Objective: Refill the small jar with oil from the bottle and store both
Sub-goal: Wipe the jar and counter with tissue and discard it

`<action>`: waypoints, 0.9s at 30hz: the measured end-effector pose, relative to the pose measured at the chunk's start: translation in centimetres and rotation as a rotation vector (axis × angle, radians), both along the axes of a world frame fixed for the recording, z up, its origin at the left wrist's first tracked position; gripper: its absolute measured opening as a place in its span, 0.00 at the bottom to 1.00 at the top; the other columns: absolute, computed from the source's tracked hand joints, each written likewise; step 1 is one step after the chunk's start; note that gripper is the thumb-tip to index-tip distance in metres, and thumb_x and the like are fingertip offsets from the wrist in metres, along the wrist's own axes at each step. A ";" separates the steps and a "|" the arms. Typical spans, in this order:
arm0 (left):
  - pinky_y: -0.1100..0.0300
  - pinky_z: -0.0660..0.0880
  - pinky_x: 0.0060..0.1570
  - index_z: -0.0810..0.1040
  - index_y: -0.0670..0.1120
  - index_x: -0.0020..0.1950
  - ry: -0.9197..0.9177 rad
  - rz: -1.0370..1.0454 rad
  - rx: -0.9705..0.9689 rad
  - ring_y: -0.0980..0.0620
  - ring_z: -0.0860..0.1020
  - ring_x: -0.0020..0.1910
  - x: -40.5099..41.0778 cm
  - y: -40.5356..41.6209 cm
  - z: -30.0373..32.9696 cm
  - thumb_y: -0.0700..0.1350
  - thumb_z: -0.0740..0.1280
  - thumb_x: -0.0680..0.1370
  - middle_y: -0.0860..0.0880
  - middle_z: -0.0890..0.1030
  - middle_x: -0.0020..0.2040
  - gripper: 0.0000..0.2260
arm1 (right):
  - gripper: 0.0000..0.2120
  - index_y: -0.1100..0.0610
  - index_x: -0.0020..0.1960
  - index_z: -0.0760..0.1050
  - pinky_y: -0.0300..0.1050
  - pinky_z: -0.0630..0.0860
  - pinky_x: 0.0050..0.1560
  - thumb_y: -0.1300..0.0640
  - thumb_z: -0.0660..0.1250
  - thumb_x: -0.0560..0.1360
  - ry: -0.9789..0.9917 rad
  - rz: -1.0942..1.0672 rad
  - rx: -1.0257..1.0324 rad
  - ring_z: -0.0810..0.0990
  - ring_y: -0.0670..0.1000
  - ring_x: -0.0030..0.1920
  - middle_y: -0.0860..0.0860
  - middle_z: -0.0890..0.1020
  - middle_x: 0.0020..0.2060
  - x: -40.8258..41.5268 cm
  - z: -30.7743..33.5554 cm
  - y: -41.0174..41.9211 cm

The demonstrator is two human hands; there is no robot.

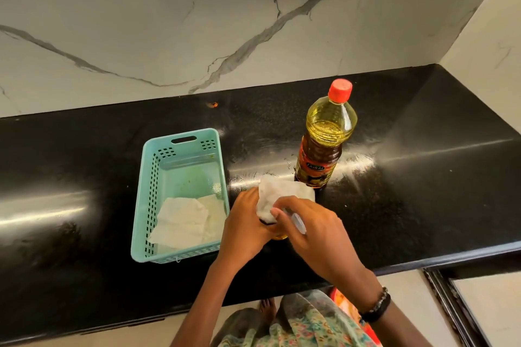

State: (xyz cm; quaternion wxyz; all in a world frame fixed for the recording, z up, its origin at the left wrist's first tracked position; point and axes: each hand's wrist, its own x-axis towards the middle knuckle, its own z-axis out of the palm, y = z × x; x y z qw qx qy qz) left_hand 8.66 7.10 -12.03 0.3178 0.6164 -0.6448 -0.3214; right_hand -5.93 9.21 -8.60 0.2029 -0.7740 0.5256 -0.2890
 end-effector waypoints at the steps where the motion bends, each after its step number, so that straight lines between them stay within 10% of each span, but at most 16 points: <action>1: 0.55 0.75 0.52 0.77 0.50 0.58 -0.001 -0.003 -0.006 0.52 0.76 0.55 -0.1 0.2 0.1 0.56 0.75 0.64 0.54 0.79 0.52 0.25 | 0.13 0.49 0.54 0.75 0.46 0.78 0.44 0.44 0.56 0.79 -0.005 0.012 -0.003 0.80 0.44 0.48 0.43 0.82 0.48 -0.1 -0.1 0.0; 7: 0.63 0.74 0.51 0.75 0.53 0.60 0.007 0.030 -0.010 0.58 0.73 0.56 0.2 0.6 -0.3 0.56 0.77 0.62 0.60 0.77 0.53 0.28 | 0.11 0.56 0.55 0.80 0.46 0.79 0.48 0.61 0.69 0.74 0.119 0.111 -0.070 0.80 0.51 0.52 0.50 0.82 0.52 -0.9 -0.5 -1.9; 14: 0.59 0.75 0.52 0.75 0.56 0.57 -0.026 0.041 -0.027 0.58 0.73 0.54 0.2 0.8 -0.1 0.52 0.77 0.64 0.61 0.75 0.50 0.23 | 0.15 0.59 0.35 0.81 0.35 0.62 0.26 0.66 0.80 0.51 0.321 0.144 -0.103 0.77 0.54 0.25 0.54 0.78 0.29 0.7 -0.5 -4.0; 21: 0.62 0.74 0.50 0.76 0.52 0.57 -0.043 0.033 -0.036 0.58 0.73 0.54 0.2 0.8 0.1 0.53 0.77 0.64 0.58 0.77 0.52 0.24 | 0.12 0.64 0.40 0.81 0.51 0.77 0.32 0.70 0.75 0.57 0.358 0.266 -0.030 0.78 0.60 0.37 0.58 0.80 0.38 0.8 -1.0 -4.5; 27: 0.57 0.76 0.51 0.76 0.53 0.57 -0.043 0.035 -0.055 0.58 0.73 0.55 0.2 0.8 0.0 0.53 0.76 0.65 0.58 0.77 0.53 0.23 | 0.13 0.61 0.29 0.77 0.36 0.62 0.24 0.66 0.80 0.50 0.356 0.108 -0.157 0.74 0.54 0.22 0.55 0.76 0.25 1.9 -0.5 -4.2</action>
